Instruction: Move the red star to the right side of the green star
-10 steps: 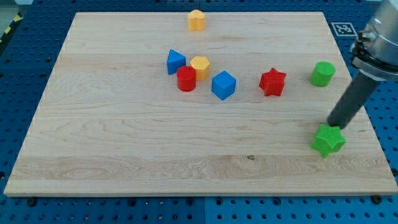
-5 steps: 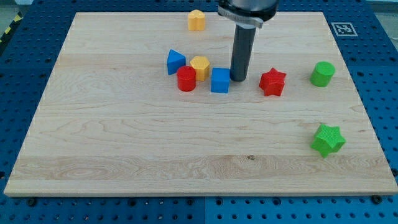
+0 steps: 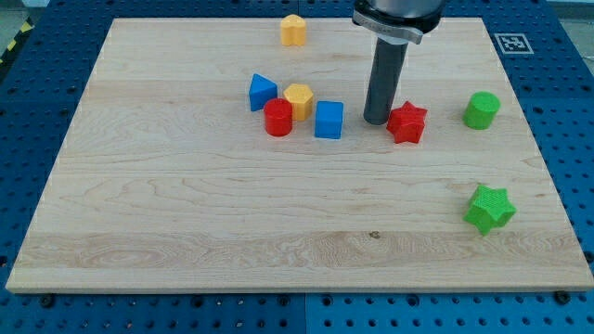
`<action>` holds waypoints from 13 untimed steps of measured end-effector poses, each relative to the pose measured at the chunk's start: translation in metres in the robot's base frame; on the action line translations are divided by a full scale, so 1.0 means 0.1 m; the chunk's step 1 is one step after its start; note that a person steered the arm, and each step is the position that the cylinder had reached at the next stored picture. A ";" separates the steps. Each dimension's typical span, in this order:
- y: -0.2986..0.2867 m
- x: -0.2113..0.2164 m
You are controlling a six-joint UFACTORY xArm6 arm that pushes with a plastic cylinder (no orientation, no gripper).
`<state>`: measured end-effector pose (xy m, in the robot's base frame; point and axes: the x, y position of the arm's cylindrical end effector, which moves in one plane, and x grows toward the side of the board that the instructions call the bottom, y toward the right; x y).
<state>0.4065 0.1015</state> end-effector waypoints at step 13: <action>1.05 0.73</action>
<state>0.4795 0.2062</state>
